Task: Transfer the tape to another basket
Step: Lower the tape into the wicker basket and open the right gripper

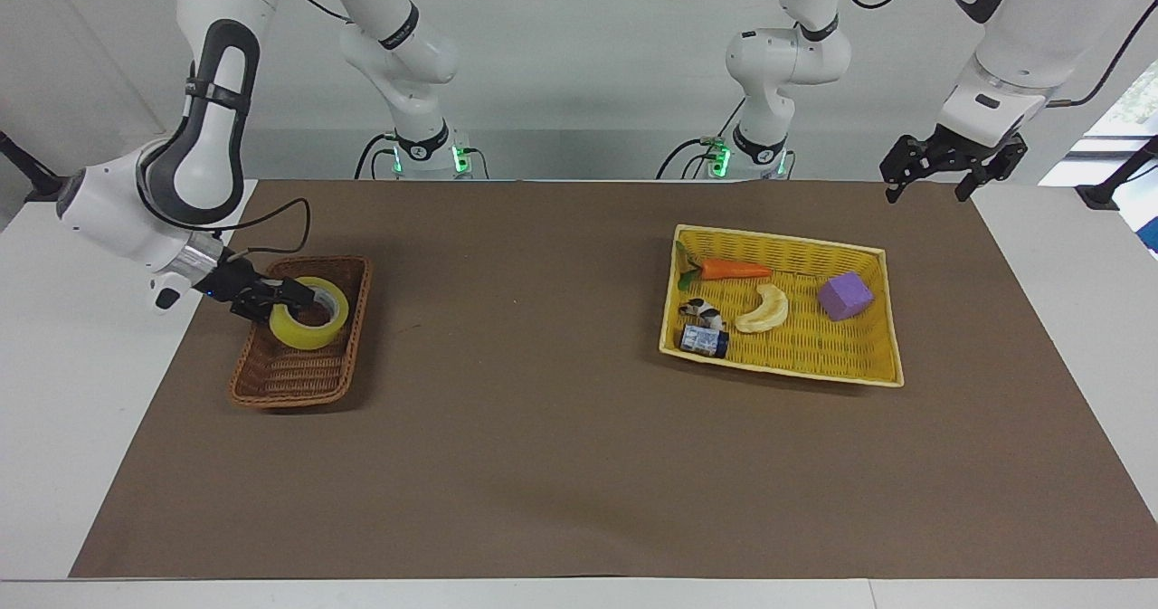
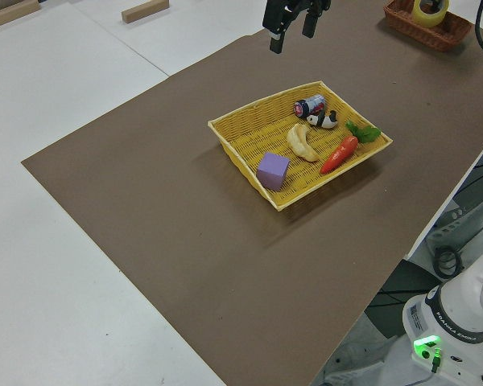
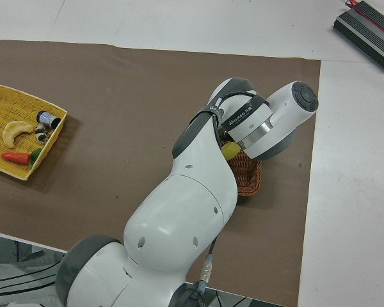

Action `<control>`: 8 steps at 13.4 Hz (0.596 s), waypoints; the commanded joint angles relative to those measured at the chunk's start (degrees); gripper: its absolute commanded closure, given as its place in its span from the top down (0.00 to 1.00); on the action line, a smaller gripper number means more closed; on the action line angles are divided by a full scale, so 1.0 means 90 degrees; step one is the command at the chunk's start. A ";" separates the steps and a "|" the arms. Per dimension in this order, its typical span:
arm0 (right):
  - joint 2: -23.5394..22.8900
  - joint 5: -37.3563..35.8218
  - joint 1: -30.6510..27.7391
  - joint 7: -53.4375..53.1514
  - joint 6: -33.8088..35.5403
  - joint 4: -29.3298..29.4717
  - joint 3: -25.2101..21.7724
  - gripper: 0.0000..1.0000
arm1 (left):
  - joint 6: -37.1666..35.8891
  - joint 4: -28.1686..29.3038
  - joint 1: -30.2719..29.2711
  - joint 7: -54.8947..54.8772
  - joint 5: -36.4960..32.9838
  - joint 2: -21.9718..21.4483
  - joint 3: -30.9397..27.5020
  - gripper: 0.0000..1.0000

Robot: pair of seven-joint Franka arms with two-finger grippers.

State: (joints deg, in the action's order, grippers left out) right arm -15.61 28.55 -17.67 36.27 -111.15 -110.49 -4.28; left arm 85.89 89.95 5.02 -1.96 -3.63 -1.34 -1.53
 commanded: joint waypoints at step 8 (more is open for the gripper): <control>0.0026 -0.0008 -0.0078 0.0092 -0.0160 -0.0126 0.0076 1.00 | -0.0109 -0.0092 -0.0089 -0.0085 -0.0056 0.0032 0.0052 1.00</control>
State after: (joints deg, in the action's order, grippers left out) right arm -15.72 28.55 -17.66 36.27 -111.74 -111.48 -4.25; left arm 85.88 89.95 4.96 -1.96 -3.63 -1.34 -1.53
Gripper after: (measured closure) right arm 0.370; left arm 0.000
